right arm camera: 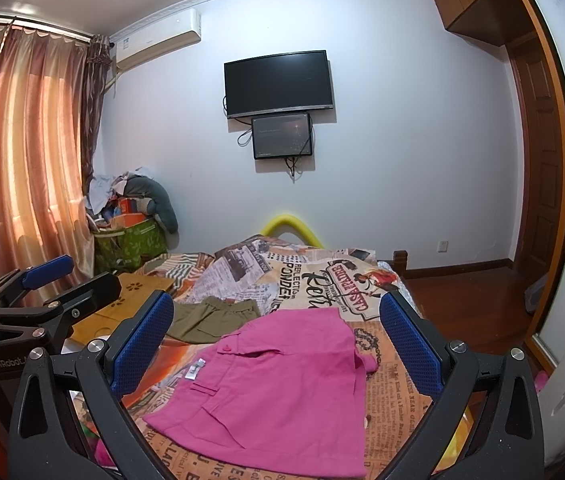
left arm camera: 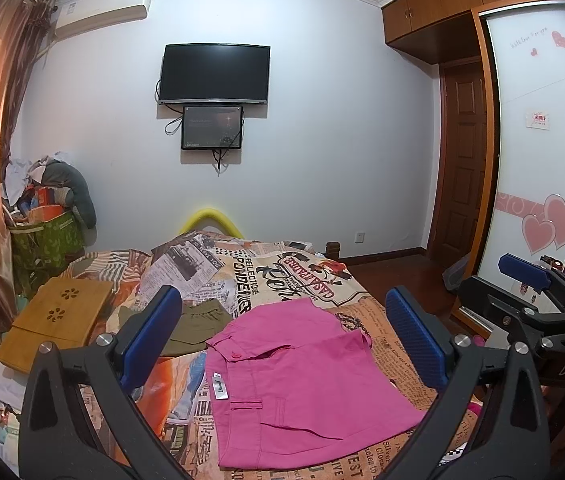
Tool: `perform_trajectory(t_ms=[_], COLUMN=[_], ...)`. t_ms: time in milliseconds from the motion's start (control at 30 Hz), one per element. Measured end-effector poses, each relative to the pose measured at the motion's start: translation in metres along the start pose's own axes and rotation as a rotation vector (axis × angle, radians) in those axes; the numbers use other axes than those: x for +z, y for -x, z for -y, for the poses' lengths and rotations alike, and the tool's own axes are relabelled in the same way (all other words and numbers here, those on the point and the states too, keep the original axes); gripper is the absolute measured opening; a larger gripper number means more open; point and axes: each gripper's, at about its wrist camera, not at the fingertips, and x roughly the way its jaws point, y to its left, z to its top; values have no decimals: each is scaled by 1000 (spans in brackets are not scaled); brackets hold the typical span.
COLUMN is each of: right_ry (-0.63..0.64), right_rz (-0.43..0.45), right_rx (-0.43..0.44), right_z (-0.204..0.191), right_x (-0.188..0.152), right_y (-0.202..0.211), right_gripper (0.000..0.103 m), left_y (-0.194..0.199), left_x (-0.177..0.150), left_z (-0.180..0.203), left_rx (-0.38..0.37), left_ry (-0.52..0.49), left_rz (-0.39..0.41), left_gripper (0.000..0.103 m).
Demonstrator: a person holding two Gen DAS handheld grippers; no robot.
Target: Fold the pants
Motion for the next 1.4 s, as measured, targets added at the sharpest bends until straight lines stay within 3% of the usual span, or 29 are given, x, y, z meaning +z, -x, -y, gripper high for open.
perform_trajectory(t_ms=[667,800,900,1033,1167,1300,1400], right_ry=[-4,-5,8,28,12,-41,-85], right_rz=[-13,-22,-61,-150,-275,-417,-519], right_rx=[-1,-18,-58,-115,-145,-141,-126], right_z=[3,9,23,46,72,92,102], right_x=[-4,-8,-17,-36,-68,-105,-127], right_y=[-6,-10,-22,-43,-67,-87,-100], right_gripper=[103,103,103,103,102,102,90], left_y=[-8,-20,-39,-71,-109,-142,-160], left_x=[2,-1,-7,-24,-54,-89,-114], left_z=[-6,-12,-21,-40,-64,-77,-81], left_rx=[0,-16,25,69,68,78,47], left_ry=[5,-14,-58,-76,-35,-31,-18], left_rz=[-20,-49,-84,-170,-321,-453,-536], left_gripper=[103,103,103,103,103,91,87])
